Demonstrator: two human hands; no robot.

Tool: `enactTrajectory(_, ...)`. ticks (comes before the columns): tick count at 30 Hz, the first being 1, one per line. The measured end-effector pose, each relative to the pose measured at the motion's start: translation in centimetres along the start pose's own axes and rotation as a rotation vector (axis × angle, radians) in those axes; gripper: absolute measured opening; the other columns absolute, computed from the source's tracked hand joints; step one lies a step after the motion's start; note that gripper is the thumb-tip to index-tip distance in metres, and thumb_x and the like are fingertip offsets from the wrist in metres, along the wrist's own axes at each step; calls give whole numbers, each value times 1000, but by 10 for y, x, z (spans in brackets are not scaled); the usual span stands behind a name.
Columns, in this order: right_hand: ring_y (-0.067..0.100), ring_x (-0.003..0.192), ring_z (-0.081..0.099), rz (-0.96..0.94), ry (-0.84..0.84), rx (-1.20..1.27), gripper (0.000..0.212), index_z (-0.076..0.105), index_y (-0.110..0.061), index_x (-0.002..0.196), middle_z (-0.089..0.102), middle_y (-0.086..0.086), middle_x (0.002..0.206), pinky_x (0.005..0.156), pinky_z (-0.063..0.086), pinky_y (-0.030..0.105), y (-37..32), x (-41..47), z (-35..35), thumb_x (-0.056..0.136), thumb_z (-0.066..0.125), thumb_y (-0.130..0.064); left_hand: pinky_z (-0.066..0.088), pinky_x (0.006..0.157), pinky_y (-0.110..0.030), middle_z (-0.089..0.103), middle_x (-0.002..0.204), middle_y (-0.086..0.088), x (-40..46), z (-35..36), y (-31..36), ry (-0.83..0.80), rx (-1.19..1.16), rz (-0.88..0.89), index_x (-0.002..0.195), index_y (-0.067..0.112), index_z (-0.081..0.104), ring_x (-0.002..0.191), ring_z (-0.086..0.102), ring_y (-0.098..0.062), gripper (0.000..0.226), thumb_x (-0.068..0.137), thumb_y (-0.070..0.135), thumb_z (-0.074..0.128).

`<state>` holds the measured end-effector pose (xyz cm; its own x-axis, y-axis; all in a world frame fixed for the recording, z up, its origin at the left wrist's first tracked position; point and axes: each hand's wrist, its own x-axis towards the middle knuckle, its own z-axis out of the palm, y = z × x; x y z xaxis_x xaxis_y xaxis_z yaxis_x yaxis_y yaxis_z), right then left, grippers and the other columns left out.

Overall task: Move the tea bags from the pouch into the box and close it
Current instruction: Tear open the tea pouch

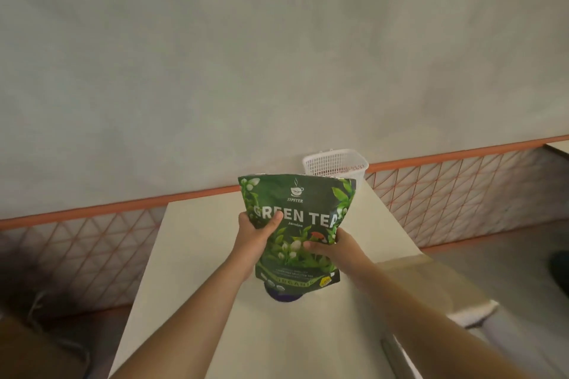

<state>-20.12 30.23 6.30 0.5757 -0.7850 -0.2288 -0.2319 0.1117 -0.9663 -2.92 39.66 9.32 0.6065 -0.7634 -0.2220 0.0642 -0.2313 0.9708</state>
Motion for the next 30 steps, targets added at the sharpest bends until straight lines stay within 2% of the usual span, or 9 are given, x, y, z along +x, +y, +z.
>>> enactTrajectory(4,15,91,70,41,46,25,45,67,-25,108,74,-7,100,76,53,29,26,-39,17,67,86,-20,53,97,-47,57,121,4,-33,-9,-36,4,27,-37,126,24,34,107,61,-21,67,80,52,75)
enactTrajectory(9,17,95,70,36,79,12,51,66,-22,112,74,-7,101,91,54,42,50,-71,29,66,87,-17,49,91,-36,54,124,1,-64,-11,-67,19,34,-24,125,21,31,110,57,-20,64,84,48,72)
enactTrajectory(13,18,101,67,43,140,27,56,60,-23,116,71,-6,109,92,53,41,55,-88,27,67,85,-15,47,92,-34,52,126,0,-79,-6,-78,31,63,5,124,20,29,113,55,-19,60,87,43,71)
enactTrajectory(16,17,100,67,26,168,77,56,56,-20,120,69,-3,114,86,56,38,50,-95,18,70,82,-17,46,94,-36,51,127,-1,-82,0,-76,46,83,1,126,18,29,115,54,-21,62,87,41,72)
enactTrajectory(19,10,94,64,-42,202,31,45,54,-19,120,66,-5,108,71,49,25,34,-102,3,80,75,-23,48,100,-41,49,131,-8,-81,7,-74,134,135,6,135,10,37,119,53,-26,71,84,41,76)
enactTrajectory(22,10,92,62,-126,245,44,34,55,-15,119,65,-3,108,73,48,22,15,-107,-10,89,67,-24,45,106,-51,41,128,-8,-85,13,-71,264,201,14,135,13,47,128,47,-32,71,80,43,80)
enactTrajectory(26,17,90,65,-208,272,-79,21,63,-13,108,69,1,104,61,46,19,2,-108,-24,90,66,-23,39,111,-46,28,145,-14,-94,27,-57,405,177,-14,148,17,35,137,35,-33,81,82,30,81)
enactTrajectory(30,12,79,60,-289,269,-194,7,65,-17,95,66,-2,96,54,42,10,-3,-110,-25,88,68,-17,39,109,-40,29,142,-15,-107,43,-44,462,183,55,143,13,38,131,37,-30,76,81,22,81)
